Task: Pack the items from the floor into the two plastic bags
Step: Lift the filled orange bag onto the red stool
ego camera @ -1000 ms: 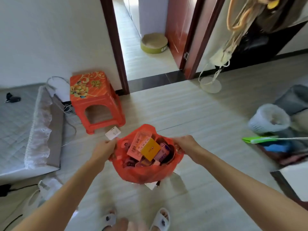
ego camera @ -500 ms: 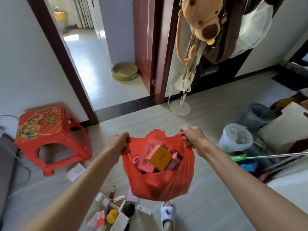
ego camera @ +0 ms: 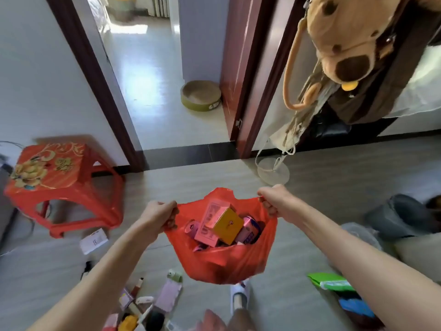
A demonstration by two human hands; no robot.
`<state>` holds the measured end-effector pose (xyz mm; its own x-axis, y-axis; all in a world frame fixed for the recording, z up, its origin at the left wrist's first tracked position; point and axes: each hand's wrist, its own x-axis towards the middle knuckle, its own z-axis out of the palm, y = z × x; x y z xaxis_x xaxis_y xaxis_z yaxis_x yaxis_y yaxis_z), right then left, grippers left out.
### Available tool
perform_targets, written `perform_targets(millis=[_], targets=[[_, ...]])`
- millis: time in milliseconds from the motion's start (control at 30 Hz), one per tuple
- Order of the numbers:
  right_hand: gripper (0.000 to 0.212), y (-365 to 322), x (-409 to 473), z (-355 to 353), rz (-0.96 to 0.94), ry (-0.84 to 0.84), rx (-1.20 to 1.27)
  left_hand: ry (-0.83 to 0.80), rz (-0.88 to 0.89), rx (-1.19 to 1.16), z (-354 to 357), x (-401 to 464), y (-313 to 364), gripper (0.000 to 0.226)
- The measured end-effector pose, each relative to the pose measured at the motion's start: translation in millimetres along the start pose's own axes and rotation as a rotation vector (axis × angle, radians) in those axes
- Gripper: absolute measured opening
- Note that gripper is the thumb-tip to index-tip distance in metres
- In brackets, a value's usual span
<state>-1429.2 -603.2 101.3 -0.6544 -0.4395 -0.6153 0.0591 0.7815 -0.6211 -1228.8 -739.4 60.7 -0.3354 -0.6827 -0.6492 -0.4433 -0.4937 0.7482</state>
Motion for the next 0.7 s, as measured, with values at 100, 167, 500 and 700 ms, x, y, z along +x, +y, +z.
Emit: perform_targets(millis=[100,167,500,700], targets=[[0.027,-53,49,11,-0.062,-0.057,-0.121,0.083,0.004,-0.022,-10,31,25,0.034],[0.027,-89,80,25,-0.112,-0.112,-0.196,0.151,-0.001,-0.054,-20,53,42,0.035],[0.031,-274,184,135,-0.344,-0.420,-0.467,0.550,-0.051,-0.247,-112,128,105,0.039],[0.036,-379,194,227,-0.519,-0.513,-0.457,0.765,0.065,-0.302,-201,151,141,0.037]])
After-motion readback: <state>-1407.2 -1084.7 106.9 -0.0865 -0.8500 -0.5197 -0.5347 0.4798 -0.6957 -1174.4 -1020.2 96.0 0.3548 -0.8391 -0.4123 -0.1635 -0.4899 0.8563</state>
